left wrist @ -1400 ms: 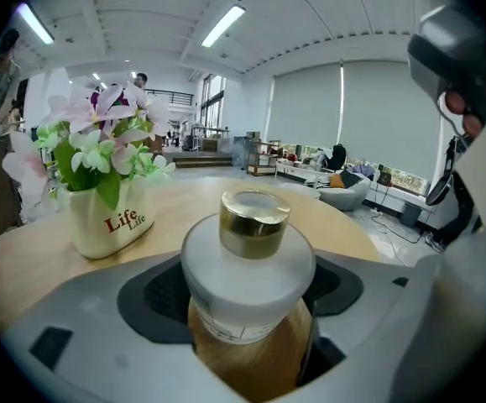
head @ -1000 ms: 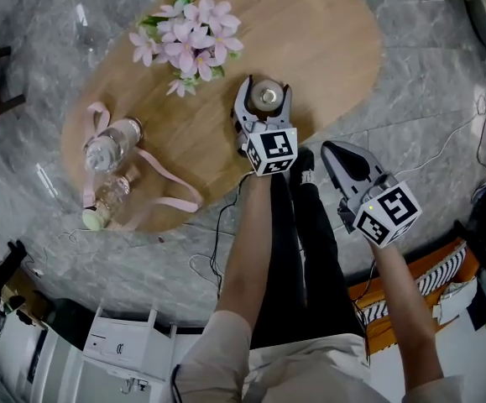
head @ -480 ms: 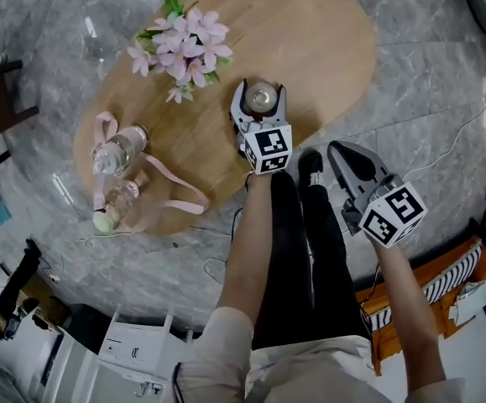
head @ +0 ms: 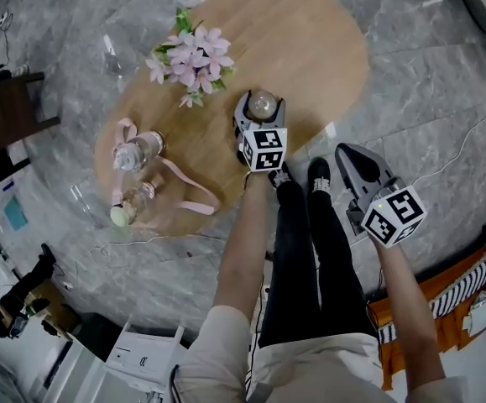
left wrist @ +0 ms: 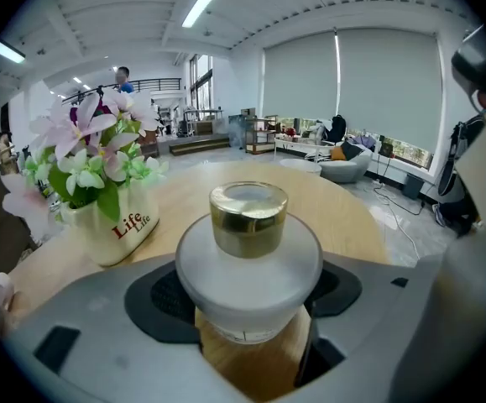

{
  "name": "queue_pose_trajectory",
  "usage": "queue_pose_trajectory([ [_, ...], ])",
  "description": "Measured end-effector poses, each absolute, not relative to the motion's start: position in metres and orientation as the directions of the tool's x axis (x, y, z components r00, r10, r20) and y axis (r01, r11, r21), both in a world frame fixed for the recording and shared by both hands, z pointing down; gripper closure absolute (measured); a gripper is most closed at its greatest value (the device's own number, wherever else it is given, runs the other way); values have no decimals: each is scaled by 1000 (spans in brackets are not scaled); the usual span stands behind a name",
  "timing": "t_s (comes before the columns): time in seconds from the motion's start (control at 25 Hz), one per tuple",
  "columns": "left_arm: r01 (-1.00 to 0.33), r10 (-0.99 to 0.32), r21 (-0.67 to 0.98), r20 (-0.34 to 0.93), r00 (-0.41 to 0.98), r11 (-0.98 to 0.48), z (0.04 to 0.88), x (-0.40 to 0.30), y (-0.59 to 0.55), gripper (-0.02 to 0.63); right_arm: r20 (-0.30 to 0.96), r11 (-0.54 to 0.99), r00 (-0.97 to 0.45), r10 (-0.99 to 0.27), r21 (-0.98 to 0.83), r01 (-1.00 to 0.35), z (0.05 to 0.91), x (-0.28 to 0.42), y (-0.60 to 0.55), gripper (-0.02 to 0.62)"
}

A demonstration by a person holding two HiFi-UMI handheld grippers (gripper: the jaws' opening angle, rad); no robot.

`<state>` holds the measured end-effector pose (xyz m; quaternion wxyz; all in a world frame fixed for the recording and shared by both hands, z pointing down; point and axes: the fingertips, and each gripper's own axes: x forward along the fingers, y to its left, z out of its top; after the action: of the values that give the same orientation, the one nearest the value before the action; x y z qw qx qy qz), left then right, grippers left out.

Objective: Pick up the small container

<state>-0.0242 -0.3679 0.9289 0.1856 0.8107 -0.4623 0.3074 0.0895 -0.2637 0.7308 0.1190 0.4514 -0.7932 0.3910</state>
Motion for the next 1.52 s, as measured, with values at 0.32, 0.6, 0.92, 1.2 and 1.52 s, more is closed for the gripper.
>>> queue_pose_trajectory([
  [0.32, -855, -655, 8, 639, 403, -518, 864, -27, -344, 275, 486, 325, -533, -692, -450, -832, 686, 81, -258, 528],
  [0.6, -840, -675, -7, 598, 432, -543, 781, -32, -325, 275, 523, 423, -553, -648, -356, -833, 646, 56, -234, 528],
  [0.92, -802, -643, -1, 597, 479, -598, 696, -25, -299, 275, 508, 443, -568, -647, -355, -823, 595, 44, -226, 528],
  [1.2, -787, -635, 21, 577, 513, -617, 623, -18, -271, 275, 488, 422, -562, -668, -374, -826, 553, 45, -221, 528],
  [1.52, -799, -640, 24, 586, 498, -600, 563, -17, -246, 275, 460, 467, -607, -648, -389, -794, 520, 57, -205, 528],
])
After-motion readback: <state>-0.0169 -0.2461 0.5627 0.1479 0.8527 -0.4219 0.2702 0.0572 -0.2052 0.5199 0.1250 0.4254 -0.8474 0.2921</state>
